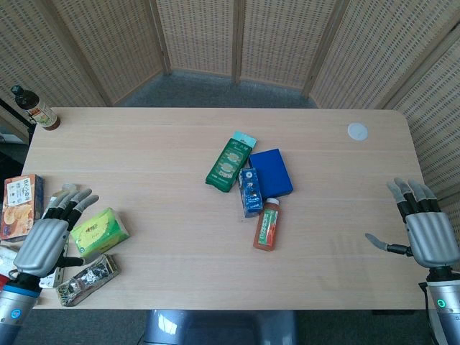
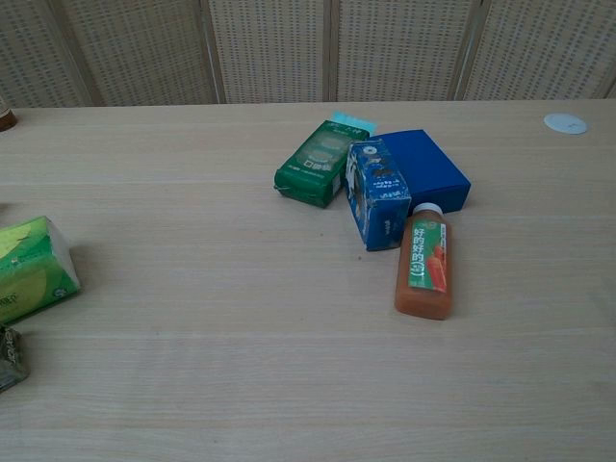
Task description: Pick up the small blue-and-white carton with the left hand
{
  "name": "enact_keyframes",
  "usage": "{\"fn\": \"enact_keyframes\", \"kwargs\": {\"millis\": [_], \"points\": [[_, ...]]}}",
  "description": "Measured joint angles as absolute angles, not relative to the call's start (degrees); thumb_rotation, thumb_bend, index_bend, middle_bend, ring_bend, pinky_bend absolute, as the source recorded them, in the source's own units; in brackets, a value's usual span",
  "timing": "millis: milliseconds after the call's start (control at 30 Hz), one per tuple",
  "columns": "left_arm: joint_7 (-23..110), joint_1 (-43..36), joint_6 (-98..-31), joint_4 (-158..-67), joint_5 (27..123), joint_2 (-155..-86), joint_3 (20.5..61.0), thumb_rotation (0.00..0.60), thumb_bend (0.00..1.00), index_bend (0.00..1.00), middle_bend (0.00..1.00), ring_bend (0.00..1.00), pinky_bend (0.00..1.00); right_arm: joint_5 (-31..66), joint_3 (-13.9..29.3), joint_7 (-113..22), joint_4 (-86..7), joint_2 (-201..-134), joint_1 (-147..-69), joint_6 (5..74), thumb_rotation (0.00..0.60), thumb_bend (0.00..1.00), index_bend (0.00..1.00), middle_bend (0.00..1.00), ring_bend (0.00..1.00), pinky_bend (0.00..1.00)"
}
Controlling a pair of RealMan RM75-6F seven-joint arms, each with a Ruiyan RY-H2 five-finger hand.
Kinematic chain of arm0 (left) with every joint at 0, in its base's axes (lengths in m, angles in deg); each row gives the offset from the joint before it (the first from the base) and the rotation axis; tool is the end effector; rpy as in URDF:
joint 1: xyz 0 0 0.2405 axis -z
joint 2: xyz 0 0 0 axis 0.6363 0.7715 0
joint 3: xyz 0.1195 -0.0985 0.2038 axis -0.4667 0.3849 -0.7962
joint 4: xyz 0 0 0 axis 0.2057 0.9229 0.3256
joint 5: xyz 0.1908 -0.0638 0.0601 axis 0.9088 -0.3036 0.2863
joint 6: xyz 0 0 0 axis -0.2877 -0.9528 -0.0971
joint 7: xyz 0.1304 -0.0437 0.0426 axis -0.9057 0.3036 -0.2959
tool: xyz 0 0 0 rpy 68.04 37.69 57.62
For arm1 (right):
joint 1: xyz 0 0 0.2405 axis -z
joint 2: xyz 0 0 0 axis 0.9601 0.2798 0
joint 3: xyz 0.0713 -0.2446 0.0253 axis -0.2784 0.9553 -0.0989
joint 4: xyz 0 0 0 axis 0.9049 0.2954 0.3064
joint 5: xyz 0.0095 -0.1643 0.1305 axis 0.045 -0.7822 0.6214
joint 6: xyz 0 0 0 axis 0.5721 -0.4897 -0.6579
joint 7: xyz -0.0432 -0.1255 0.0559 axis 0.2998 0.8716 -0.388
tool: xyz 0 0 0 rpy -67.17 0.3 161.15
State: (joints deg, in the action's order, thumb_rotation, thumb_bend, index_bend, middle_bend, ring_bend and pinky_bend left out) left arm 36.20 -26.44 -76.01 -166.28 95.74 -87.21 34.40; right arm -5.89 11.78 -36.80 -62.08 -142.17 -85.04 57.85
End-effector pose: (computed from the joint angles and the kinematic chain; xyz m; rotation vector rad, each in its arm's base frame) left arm -0.1895 0.1924 0.1641 -1.5370 -1.1452 -1.0229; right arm -0.2761 -0.2244 0.1880 1.4880 -0.6949 0.8898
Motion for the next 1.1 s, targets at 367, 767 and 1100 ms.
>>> {"fn": "enact_keyframes", "kwargs": {"millis": [367, 767, 1100], "points": [[36.72, -25.43, -74.34, -166.27, 95.93, -86.84, 34.65, 0.6, 0.14, 0.12, 0.0, 0.0, 0.0, -6.57, 12.15, -37.51, -62.37, -141.71, -83.9, 59.34, 0.2, 0.18, 0.0, 0.0, 0.0, 0.0], [35.97, -20.25, -68.4, -163.83, 90.78, -88.03, 37.56, 0.6, 0.14, 0.12, 0.0, 0.0, 0.0, -6.35, 12.18, -37.34, -62.95, -140.89, -83.01, 59.98, 0.203, 0.18, 0.0, 0.0, 0.0, 0.0], [34.37, -11.0, -57.72, -160.85, 81.42, -89.27, 41.74, 0.565, 0.14, 0.12, 0.0, 0.0, 0.0, -6.24, 12.12, -36.41, -63.51, -140.92, -83.19, 59.37, 0.2, 0.18, 0.0, 0.0, 0.0, 0.0]]}}
